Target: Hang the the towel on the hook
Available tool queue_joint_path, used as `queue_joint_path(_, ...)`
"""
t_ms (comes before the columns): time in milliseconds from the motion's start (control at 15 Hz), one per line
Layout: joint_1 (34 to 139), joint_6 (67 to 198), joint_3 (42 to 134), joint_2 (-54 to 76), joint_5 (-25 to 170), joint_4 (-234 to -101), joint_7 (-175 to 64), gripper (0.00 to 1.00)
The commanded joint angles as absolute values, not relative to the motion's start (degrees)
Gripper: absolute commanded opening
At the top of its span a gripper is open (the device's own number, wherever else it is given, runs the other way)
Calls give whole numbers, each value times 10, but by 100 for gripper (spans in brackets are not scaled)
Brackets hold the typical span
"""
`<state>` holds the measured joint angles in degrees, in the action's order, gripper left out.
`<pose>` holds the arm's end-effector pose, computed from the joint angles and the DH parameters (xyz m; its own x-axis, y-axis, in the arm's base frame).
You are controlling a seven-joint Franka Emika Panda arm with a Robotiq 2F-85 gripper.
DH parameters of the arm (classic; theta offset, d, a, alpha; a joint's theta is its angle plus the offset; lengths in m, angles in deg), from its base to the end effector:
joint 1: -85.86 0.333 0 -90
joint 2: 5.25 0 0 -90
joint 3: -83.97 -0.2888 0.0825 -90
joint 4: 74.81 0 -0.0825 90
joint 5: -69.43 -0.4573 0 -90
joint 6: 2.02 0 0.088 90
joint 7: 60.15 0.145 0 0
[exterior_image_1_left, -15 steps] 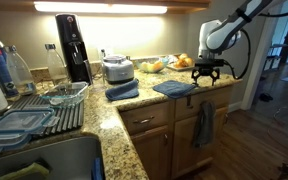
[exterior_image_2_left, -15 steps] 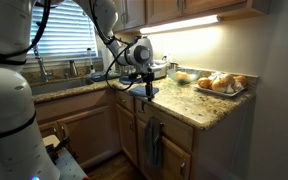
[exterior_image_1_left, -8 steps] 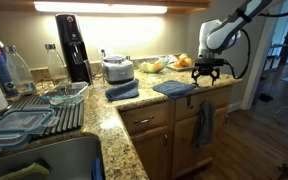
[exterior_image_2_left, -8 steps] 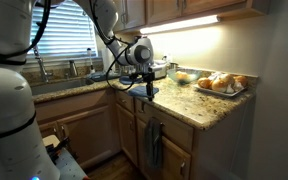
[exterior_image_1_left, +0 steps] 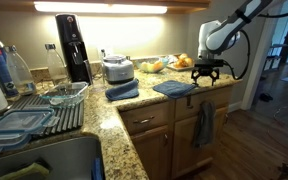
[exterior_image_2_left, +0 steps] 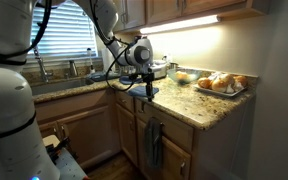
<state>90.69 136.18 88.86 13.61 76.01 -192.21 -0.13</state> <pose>0.6404 -0.0059 0.1654 0.5721 -0.8132 0.1070 -0.8193 -0.5727 0.0280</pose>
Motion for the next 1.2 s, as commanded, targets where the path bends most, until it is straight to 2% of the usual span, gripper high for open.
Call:
queue_joint_path(0, 919, 1369, 893, 138, 774, -1925, 4, 100)
queue_joint_path(1133, 929, 1345, 907, 134, 850, -1928, 10, 100)
